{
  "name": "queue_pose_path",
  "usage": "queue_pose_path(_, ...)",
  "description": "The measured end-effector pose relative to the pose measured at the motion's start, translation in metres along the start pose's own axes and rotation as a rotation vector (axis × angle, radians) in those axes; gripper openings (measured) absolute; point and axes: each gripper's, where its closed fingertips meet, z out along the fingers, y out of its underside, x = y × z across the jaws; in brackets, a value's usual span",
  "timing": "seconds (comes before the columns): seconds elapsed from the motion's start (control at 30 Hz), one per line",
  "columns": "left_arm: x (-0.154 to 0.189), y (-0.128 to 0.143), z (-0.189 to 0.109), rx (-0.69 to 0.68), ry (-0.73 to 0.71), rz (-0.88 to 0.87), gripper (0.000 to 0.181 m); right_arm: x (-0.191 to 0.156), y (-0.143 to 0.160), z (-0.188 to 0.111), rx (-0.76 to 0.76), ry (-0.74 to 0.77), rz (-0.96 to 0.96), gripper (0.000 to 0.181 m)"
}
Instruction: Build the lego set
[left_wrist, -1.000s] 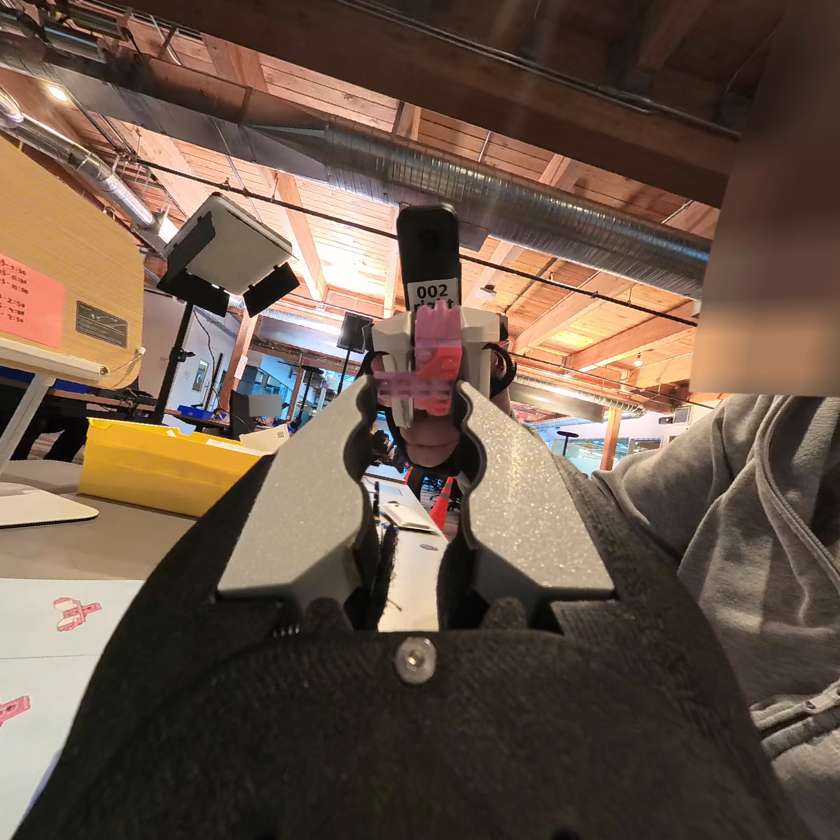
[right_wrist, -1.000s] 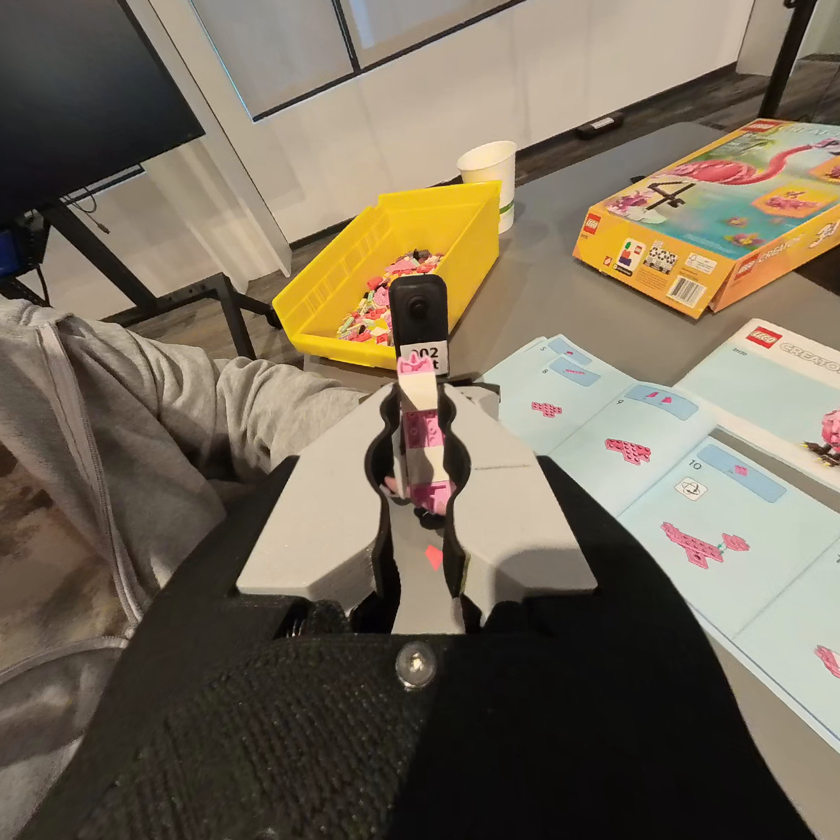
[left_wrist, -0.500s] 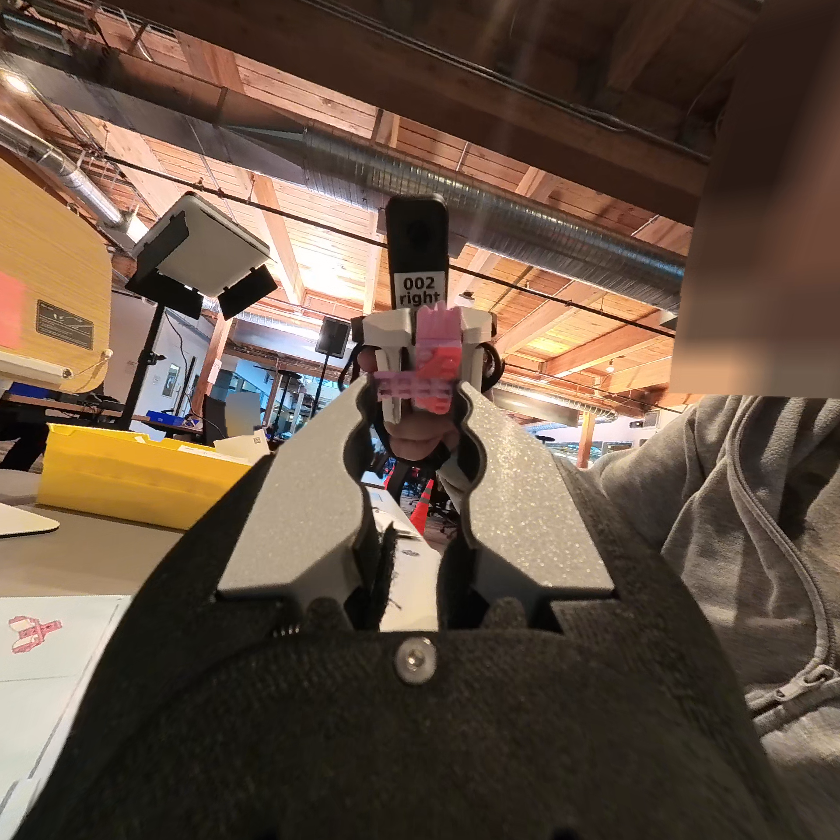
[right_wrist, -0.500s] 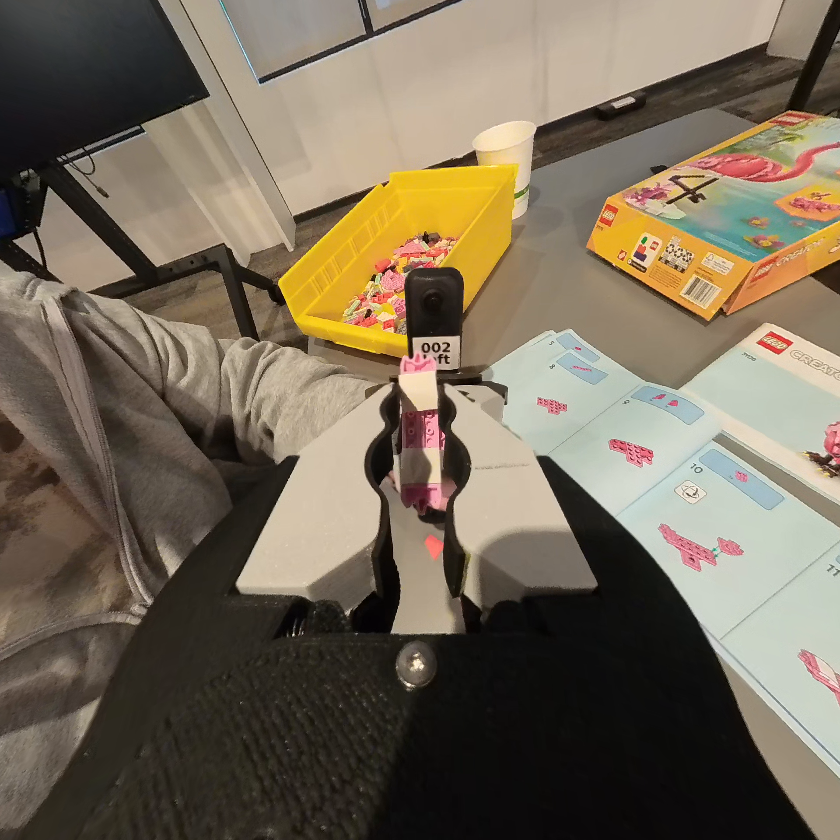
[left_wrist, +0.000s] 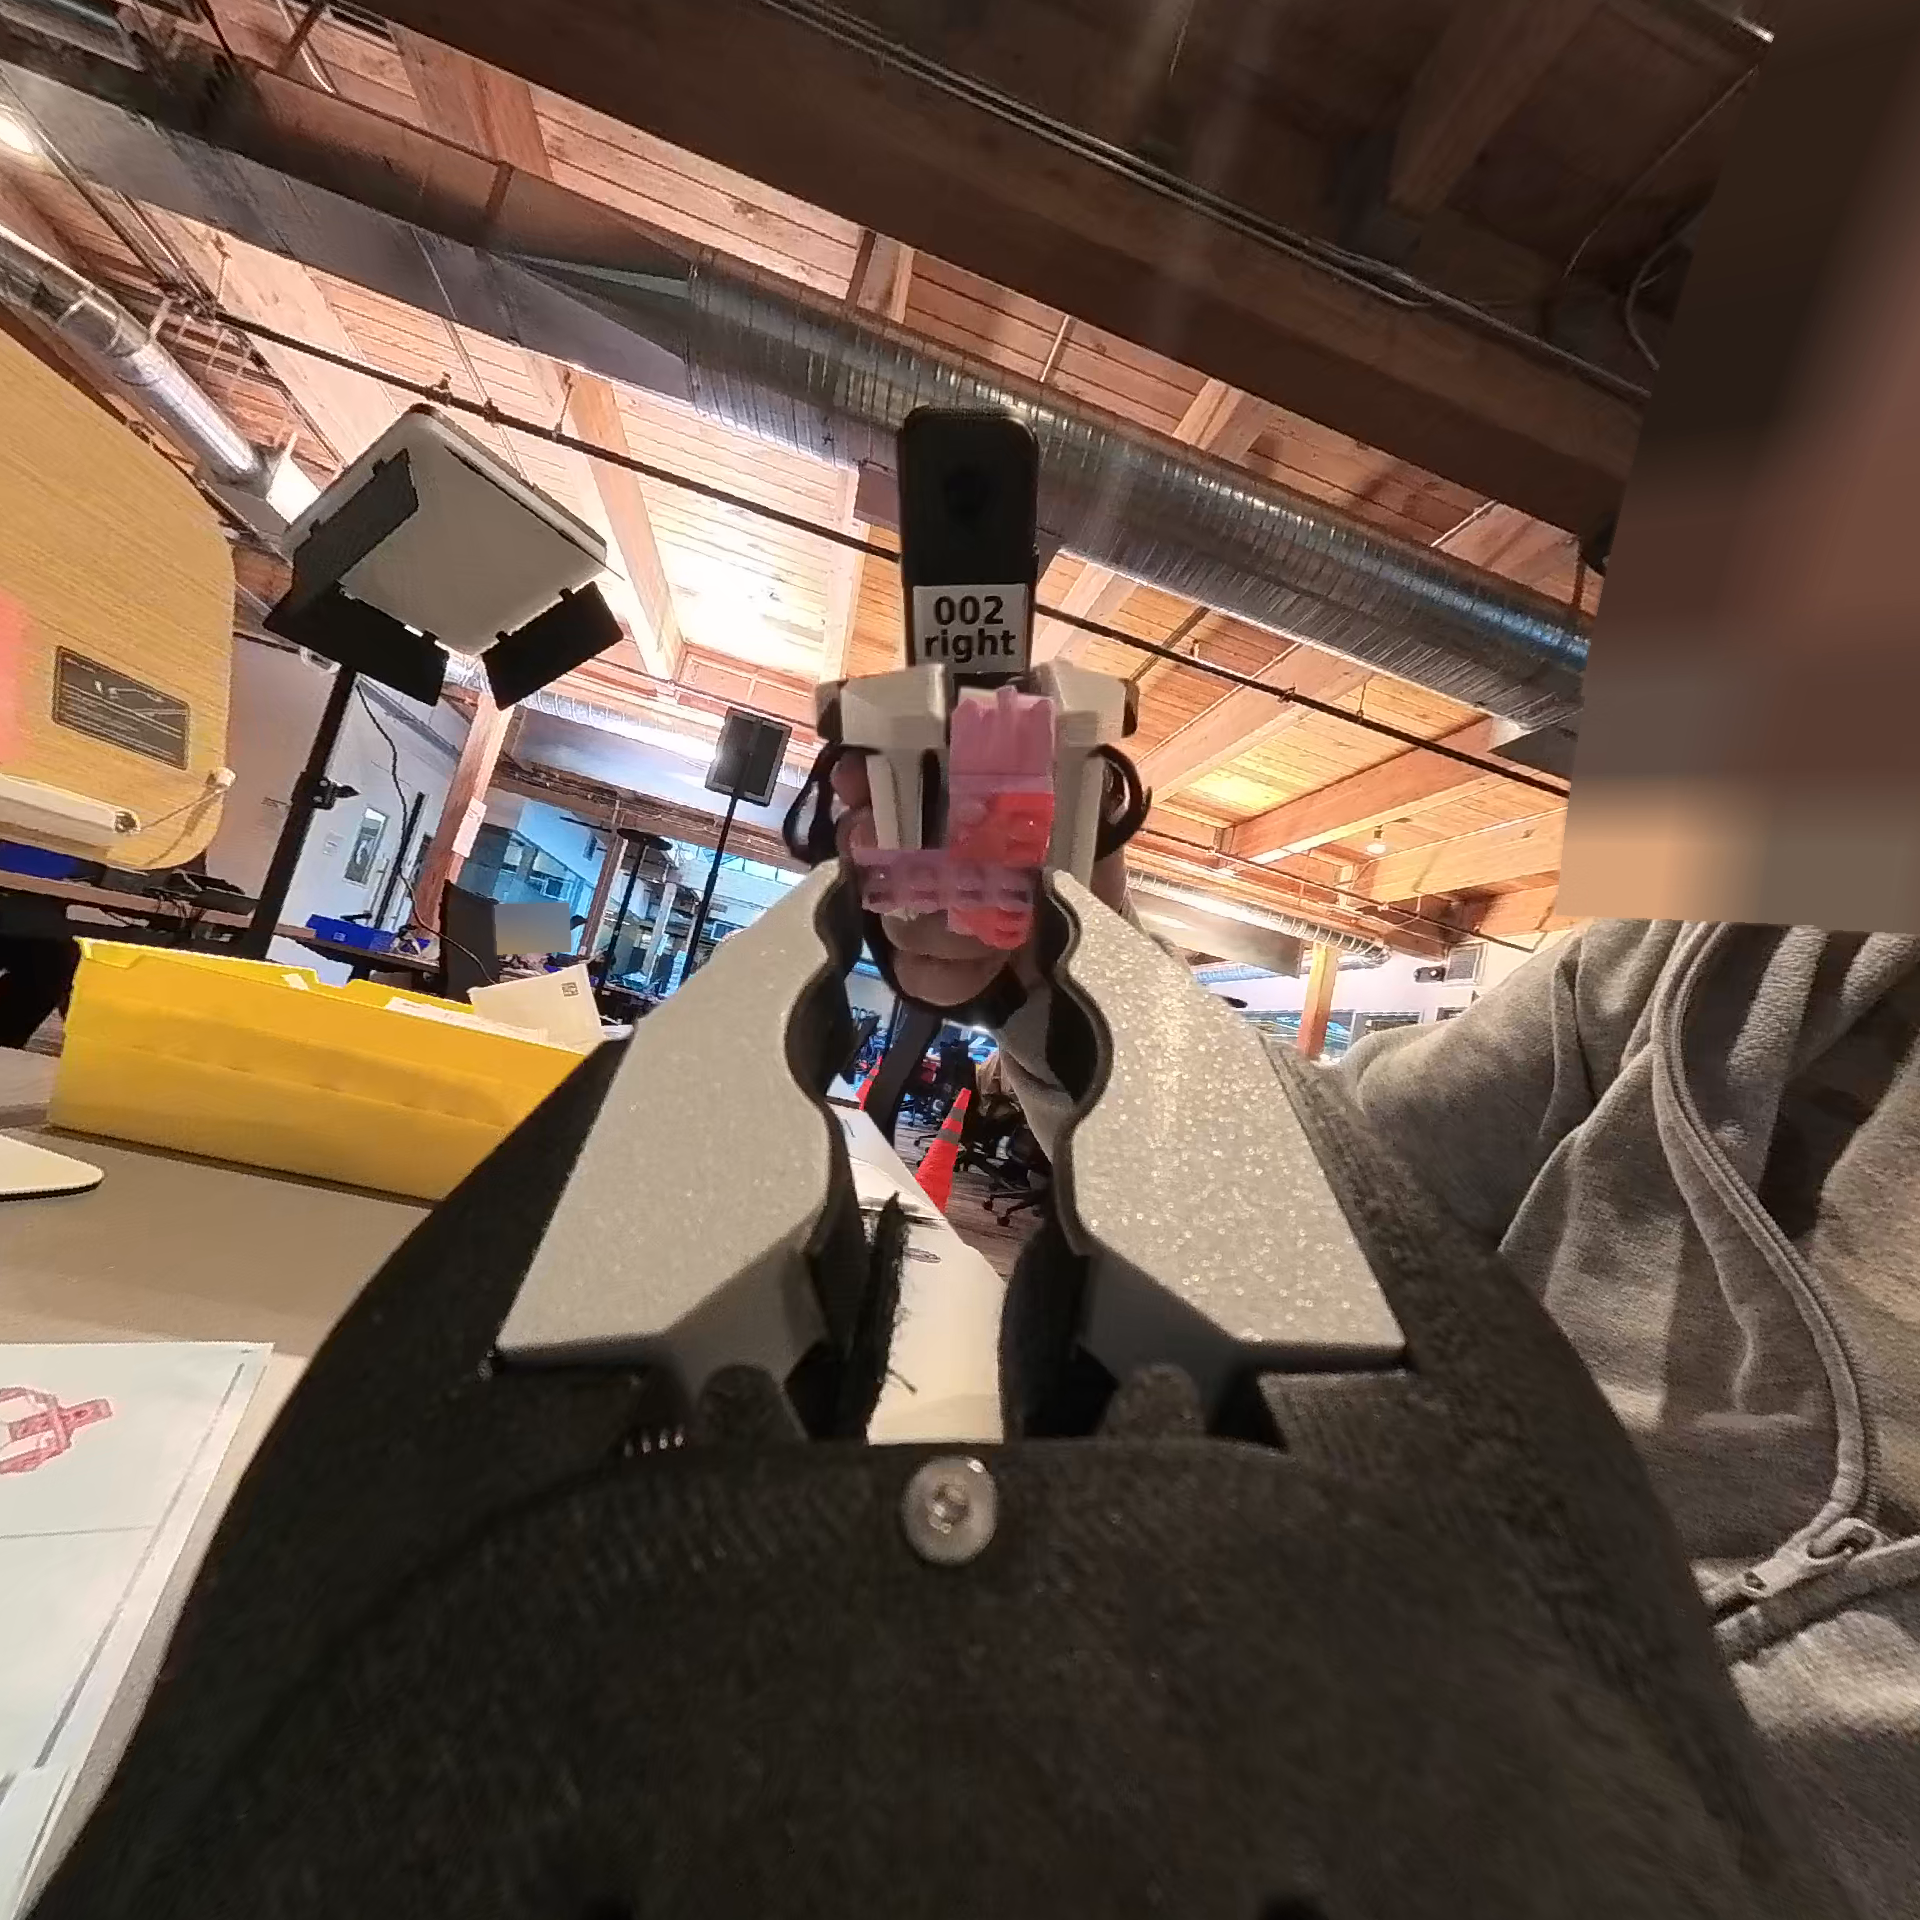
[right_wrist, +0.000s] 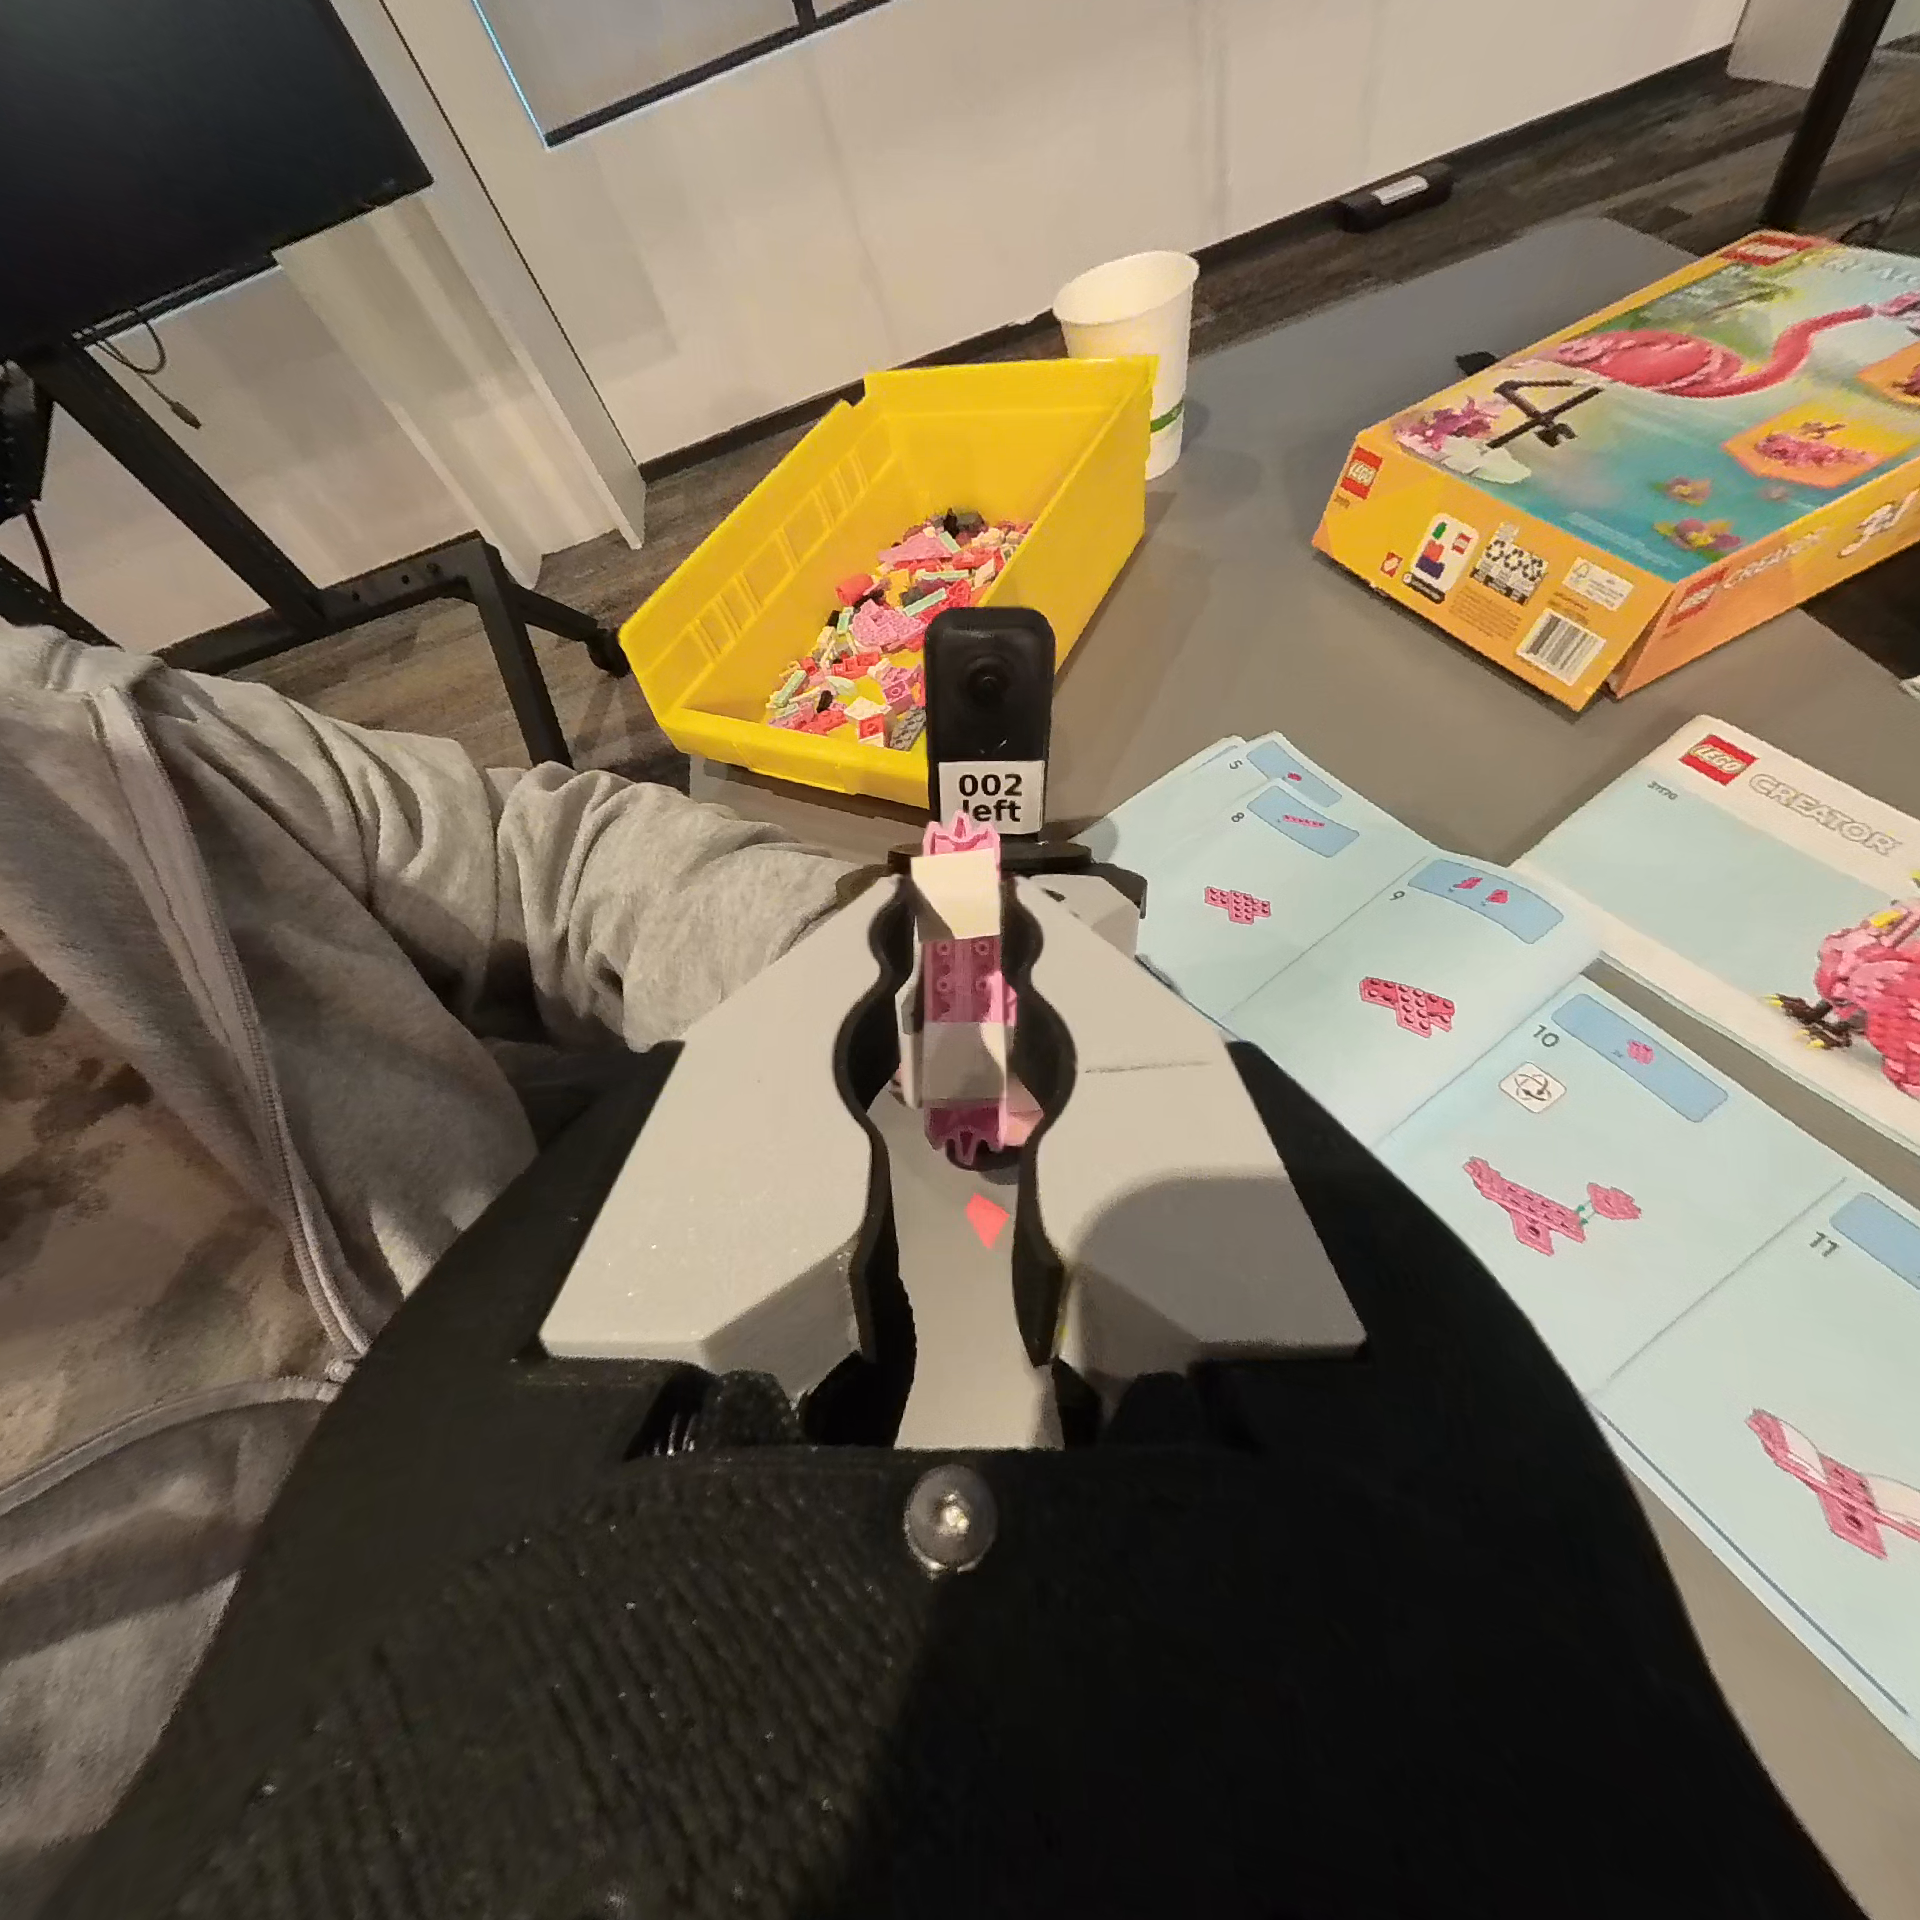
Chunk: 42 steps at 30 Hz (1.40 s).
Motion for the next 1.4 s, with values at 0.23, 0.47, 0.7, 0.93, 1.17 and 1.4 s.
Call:
queue_pose_path(0.23,-0.01,-0.005,-0.005,0.002,-0.04,0.007,0.032,0.071,0.048,-0.058,-0.094,0.437,-0.014,0.014)
queue_pose_path(0.47,-0.013,0.001,-0.004,-0.025,-0.052,-0.002,0.032,0.108,0.216,-0.098,-0.437,0.625,0.196,0.014)
queue_pose_path(0.7,-0.015,0.004,-0.004,-0.037,-0.056,-0.015,0.032,0.106,0.246,-0.108,-0.465,0.629,0.222,0.015)
queue_pose_path(0.93,-0.016,0.005,-0.005,-0.043,-0.055,-0.026,0.032,0.102,0.249,-0.116,-0.432,0.625,0.213,0.033)
queue_pose_path(1.17,-0.015,0.008,-0.004,-0.05,-0.047,-0.039,0.032,0.066,0.227,-0.087,-0.283,0.389,0.196,0.03)
queue_pose_path(1.4,-0.014,0.009,-0.004,-0.053,-0.039,-0.05,0.032,0.079,0.214,-0.087,-0.283,0.352,-0.121,0.039)
